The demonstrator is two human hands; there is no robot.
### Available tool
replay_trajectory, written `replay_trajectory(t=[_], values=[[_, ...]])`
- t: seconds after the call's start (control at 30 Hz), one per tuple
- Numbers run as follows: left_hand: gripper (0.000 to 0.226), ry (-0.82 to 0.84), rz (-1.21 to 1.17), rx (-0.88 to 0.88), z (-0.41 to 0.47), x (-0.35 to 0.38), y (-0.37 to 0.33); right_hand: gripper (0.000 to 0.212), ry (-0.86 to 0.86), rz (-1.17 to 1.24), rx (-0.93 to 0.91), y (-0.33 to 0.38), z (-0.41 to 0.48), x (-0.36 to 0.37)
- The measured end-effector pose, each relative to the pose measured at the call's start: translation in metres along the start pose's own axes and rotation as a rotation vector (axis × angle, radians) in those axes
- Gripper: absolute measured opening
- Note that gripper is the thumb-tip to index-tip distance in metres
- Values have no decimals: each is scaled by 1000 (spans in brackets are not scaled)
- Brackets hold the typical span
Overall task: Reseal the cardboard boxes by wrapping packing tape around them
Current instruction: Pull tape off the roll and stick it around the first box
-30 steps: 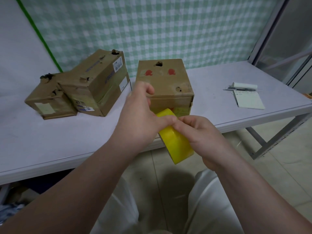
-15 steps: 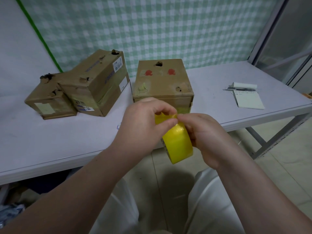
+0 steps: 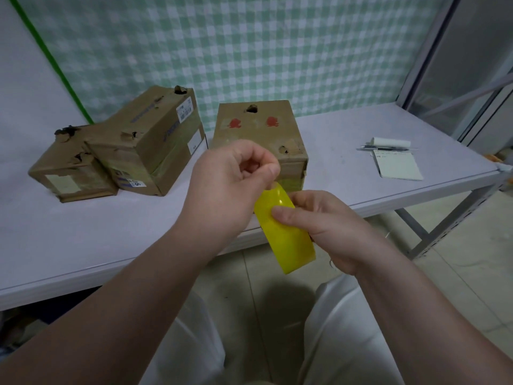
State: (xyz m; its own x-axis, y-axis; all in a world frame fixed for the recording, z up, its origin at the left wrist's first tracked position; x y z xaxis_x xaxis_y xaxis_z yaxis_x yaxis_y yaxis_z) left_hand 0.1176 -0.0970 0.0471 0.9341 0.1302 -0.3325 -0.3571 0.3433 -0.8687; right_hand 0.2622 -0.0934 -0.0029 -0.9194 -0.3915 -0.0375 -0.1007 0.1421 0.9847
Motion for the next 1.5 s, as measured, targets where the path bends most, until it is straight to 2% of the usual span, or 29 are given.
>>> replay_trajectory(t=[0.1,0.27,0.33,0.4,0.5,0.6,0.67,0.77,0.9,1.0,1.1,1.17,1.27,1.33,1.4,1.5], values=[[15,38,-6,34,0,4,-4,13,-77,-23,37,1,-2,-6],[7,24,390,447,-3,14,-14,55,-445,-198,70,-4,-5,-16],[9,24,454,512,-3,19,-15,51,-520,-268,25,1,-10,-22],[9,10,478,532,0,22,-13,38,-491,-405,-26,11,-17,-24],[11,-10,526,438,12,26,-4,33,-413,-621,-73,24,-17,-25],[16,29,651,266,26,30,12,47,-340,-756,-77,32,-6,-29],[31,0,701,195,34,25,17,59,-299,-818,-56,35,0,-34],[40,-27,684,200,49,14,20,76,-219,-927,12,34,7,-43],[34,140,703,110,80,24,31,87,-131,-989,99,34,15,-48],[32,269,692,14,100,39,36,92,-132,-975,113,35,23,-52],[23,323,631,-26,112,47,38,95,-150,-953,122,33,30,-56],[26,348,628,-37,117,51,40,96,-134,-960,130,32,33,-58],[32,408,594,-72,120,49,42,92,-78,-945,114,31,32,-56],[28,496,558,-115,118,43,40,91,-51,-927,101,30,28,-54],[23,585,541,-168,113,35,37,95,-31,-935,87,28,22,-50],[27,650,528,-178,103,29,32,97,6,-943,51,27,18,-45]])
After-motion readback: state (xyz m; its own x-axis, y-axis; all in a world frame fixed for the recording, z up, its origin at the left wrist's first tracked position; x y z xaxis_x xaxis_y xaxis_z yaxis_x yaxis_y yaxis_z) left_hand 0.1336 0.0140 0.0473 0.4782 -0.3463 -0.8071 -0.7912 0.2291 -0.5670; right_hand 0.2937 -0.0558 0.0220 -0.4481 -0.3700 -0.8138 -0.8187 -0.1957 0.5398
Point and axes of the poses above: each hand's wrist, its own z-axis towards the middle knuckle, its own x-axis out of the palm, y = z × x, the point moved 2 cm from there along z, towards the middle knuckle, and after that the axes turned 2 degrees about -z, right-handed, at the moved point
